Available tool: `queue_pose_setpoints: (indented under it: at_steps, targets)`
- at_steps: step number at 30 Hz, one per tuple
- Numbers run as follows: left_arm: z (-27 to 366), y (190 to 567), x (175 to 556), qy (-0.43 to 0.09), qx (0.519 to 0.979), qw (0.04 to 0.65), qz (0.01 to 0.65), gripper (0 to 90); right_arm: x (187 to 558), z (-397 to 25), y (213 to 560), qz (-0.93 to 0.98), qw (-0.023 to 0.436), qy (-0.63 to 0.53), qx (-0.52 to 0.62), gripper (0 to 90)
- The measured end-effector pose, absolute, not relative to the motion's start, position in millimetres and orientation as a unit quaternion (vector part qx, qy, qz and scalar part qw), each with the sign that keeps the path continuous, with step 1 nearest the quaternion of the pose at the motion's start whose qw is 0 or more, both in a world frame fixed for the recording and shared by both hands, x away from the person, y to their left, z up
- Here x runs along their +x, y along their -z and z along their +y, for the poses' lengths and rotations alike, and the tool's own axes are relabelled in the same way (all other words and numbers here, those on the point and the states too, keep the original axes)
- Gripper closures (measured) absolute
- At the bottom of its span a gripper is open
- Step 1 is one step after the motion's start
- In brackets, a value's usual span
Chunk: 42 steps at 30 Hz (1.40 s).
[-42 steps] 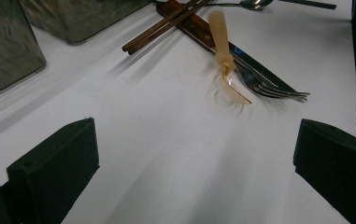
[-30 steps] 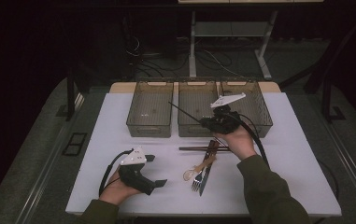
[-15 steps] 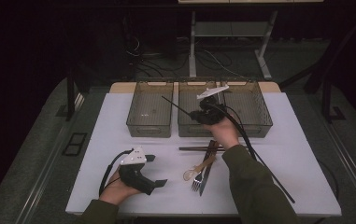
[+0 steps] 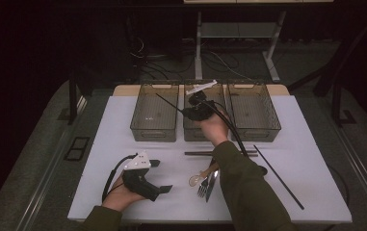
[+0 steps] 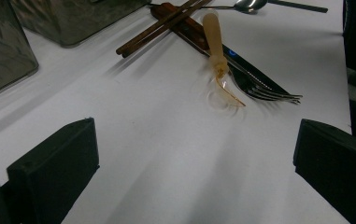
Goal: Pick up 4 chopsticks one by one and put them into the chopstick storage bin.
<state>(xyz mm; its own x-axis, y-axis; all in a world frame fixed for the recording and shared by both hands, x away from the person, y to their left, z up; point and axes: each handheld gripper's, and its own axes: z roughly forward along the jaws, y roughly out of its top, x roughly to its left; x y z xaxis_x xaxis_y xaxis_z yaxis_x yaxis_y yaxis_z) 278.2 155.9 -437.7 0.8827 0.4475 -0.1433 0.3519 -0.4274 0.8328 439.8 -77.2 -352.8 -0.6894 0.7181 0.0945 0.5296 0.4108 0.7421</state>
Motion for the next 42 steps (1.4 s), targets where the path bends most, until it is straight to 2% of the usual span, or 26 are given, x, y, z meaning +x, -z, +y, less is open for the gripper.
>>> queue_pose_setpoints:
  at_steps: [14, 34, 36, 42]
  targets:
    - [156, 438, 278, -0.042, 0.841, 0.484, 0.237, 0.0, 473, -35, 361, 0.836, 0.119, -0.37, 0.388, 85.8]
    - [155, 437, 279, -0.038, 0.841, 0.488, 0.233, 0.0, 492, 6, 371, 0.842, 0.118, -0.345, 0.398, 84.9]
    - [155, 437, 279, -0.037, 0.841, 0.487, 0.232, 0.0, 492, 7, 373, 0.84, 0.119, -0.347, 0.399, 77.9]
    - [155, 437, 279, -0.039, 0.843, 0.486, 0.229, 0.0, 491, 5, 370, 0.84, 0.116, -0.354, 0.395, 71.4]
